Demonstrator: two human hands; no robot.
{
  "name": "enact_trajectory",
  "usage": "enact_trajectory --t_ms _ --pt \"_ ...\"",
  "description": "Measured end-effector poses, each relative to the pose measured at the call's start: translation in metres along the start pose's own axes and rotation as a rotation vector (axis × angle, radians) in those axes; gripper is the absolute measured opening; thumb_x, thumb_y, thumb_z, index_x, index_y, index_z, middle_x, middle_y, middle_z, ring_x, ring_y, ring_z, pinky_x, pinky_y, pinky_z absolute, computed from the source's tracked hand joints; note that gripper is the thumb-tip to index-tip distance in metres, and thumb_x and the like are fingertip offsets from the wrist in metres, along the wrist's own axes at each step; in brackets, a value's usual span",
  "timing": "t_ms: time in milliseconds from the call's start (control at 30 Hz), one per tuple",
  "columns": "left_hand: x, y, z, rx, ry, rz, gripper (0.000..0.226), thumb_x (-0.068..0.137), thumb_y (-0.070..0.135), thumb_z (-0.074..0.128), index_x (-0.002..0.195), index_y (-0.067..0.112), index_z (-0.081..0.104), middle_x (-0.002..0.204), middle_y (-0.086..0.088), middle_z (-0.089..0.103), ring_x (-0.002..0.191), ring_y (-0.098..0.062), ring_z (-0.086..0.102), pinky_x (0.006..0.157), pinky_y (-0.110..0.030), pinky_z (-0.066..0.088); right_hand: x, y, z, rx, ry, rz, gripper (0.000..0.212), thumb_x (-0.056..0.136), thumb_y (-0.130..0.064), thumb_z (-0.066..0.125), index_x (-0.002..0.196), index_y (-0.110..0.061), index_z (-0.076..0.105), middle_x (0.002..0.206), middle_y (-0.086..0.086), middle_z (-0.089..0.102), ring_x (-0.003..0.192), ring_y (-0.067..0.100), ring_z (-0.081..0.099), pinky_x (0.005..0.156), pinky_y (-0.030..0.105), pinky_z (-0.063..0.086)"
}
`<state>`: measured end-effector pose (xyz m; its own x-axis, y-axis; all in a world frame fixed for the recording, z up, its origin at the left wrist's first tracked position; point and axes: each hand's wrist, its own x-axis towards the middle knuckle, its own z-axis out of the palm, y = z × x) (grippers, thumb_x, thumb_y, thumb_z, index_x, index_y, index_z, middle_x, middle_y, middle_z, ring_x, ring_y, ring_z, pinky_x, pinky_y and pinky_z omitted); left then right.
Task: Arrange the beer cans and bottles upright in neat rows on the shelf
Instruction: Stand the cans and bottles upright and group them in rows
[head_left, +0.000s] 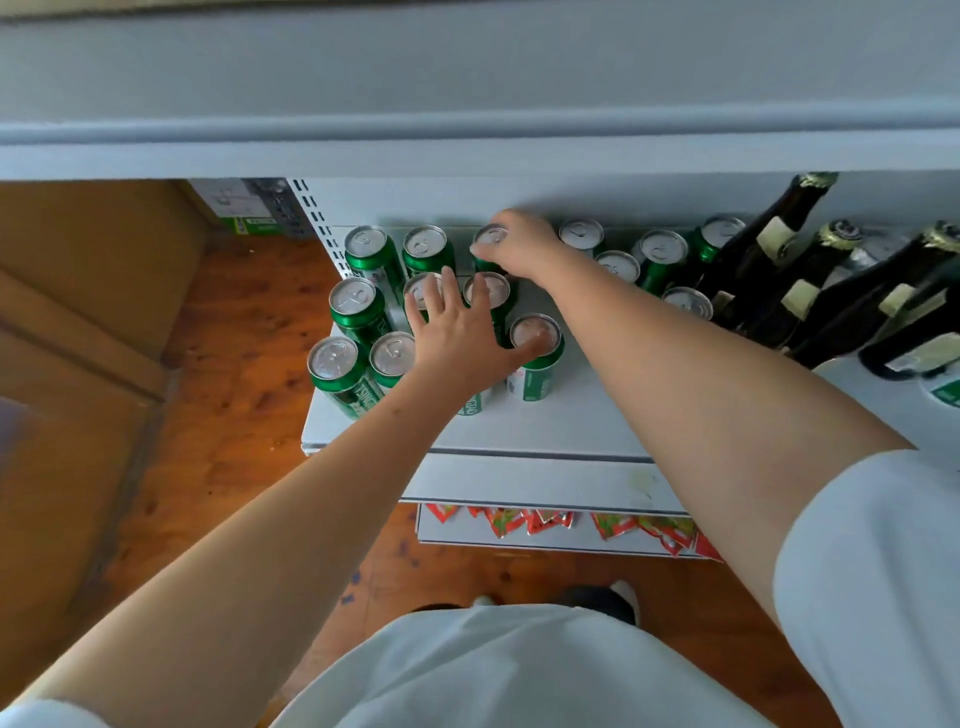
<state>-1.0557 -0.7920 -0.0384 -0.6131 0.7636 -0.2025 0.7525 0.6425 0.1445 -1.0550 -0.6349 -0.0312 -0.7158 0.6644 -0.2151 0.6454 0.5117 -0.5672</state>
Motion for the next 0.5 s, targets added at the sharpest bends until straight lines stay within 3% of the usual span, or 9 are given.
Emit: enact_trajectory --t_ms 67,167,233,300,367,500 --pt "-0.004 0.0 0.001 -0.006 0.002 0.003 0.111 0.073 0.09 0.037 0.156 0.021 0.01 0.163 -0.017 -0.001 0.149 -0.038 -0.004 0.117 -0.059 -0.002 -0.022 -0.006 -0.006 0.027 0.007 0.011 0.065 0.09 -0.044 0.062 0.143 -0.011 0.042 0.144 0.011 0.047 0.13 0.027 0.046 0.1 0.029 0.038" --pt "-0.008 0.005 -0.003 -0.068 0.128 0.067 0.096 0.08 0.075 0.05 0.152 0.018 0.024 0.16 -0.018 0.015 0.148 -0.037 0.009 0.117 -0.057 0.006 -0.083 0.002 -0.008 0.112 0.291 -0.046 0.046 0.096 -0.027 0.055 0.137 -0.009 0.048 0.135 0.011 0.055 0.123 0.025 0.051 0.099 0.033 0.039" --pt "-0.01 0.017 -0.008 -0.171 0.313 0.192 0.072 0.086 0.055 0.059 0.143 0.014 0.043 0.147 -0.017 0.038 0.137 -0.037 0.029 0.113 -0.052 0.024 -0.134 0.022 -0.003 0.219 0.522 -0.08 0.033 0.094 -0.013 0.051 0.125 -0.009 0.059 0.123 0.007 0.063 0.112 0.023 0.059 0.093 0.035 0.046" --pt "-0.008 0.039 -0.012 -0.311 0.403 0.332 0.05 0.087 0.036 0.063 0.13 0.01 0.057 0.129 -0.014 0.052 0.121 -0.035 0.046 0.099 -0.045 0.042 -0.183 0.05 0.0 0.267 0.631 -0.004 0.029 0.09 -0.004 0.049 0.113 -0.011 0.065 0.111 0.002 0.068 0.103 0.02 0.062 0.084 0.031 0.048" --pt "-0.003 0.069 -0.011 -0.433 0.333 0.418 0.041 0.087 0.023 0.064 0.125 0.009 0.059 0.121 -0.012 0.054 0.112 -0.032 0.056 0.09 -0.042 0.049 -0.219 0.082 0.002 0.298 0.649 0.118 0.029 0.088 -0.001 0.049 0.108 -0.014 0.066 0.106 0.001 0.068 0.099 0.018 0.062 0.078 0.026 0.045" --pt "0.005 0.128 0.001 -0.419 0.137 0.541 0.057 0.084 0.021 0.066 0.137 0.01 0.049 0.13 -0.011 0.052 0.112 -0.031 0.058 0.09 -0.044 0.05 -0.252 0.134 -0.01 0.315 0.715 0.235 0.029 0.088 0.001 0.05 0.105 -0.015 0.067 0.103 0.001 0.069 0.097 0.019 0.064 0.083 0.03 0.051"
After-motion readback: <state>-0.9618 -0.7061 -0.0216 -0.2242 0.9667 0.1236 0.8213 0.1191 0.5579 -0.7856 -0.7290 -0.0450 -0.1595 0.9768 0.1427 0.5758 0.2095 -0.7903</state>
